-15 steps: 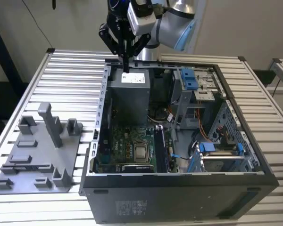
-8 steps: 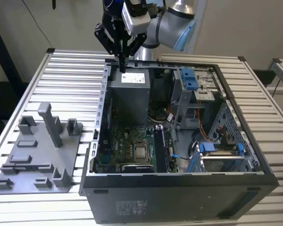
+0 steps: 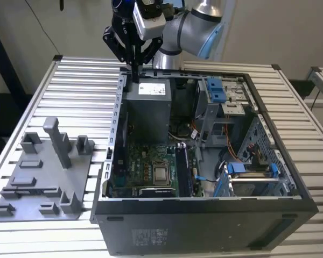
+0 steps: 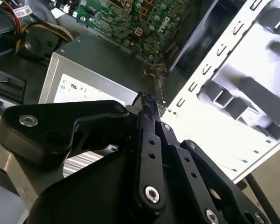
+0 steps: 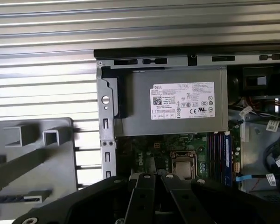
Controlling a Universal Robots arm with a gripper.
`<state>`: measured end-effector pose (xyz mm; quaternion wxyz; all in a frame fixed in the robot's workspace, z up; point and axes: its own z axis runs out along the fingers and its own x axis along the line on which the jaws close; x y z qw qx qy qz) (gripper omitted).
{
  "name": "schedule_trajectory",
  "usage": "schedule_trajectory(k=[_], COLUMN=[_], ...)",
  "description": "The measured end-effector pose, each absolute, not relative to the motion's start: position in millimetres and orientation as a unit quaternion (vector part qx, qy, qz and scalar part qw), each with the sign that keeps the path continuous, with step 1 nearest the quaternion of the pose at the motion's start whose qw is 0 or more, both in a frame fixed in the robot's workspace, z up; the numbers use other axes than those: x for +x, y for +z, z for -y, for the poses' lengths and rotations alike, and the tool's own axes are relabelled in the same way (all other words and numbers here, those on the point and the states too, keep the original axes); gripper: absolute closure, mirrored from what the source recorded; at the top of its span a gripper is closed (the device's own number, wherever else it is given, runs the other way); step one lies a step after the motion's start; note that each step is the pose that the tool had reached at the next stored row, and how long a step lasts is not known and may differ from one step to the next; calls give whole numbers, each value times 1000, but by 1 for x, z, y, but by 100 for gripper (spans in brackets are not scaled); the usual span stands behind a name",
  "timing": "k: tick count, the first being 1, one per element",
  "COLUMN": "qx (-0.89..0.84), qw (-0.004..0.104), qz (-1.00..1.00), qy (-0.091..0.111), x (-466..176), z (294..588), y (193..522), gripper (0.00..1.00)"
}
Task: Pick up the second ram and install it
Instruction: 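Reach for the second ram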
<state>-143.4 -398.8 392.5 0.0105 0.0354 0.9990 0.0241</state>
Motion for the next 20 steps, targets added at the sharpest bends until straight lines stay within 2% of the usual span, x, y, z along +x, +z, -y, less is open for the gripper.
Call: schedule_trajectory(k=[20], qx=[36], qw=[11], qz=[-999], qy=[24], x=[-171], z=[399], y=[392], gripper=[89])
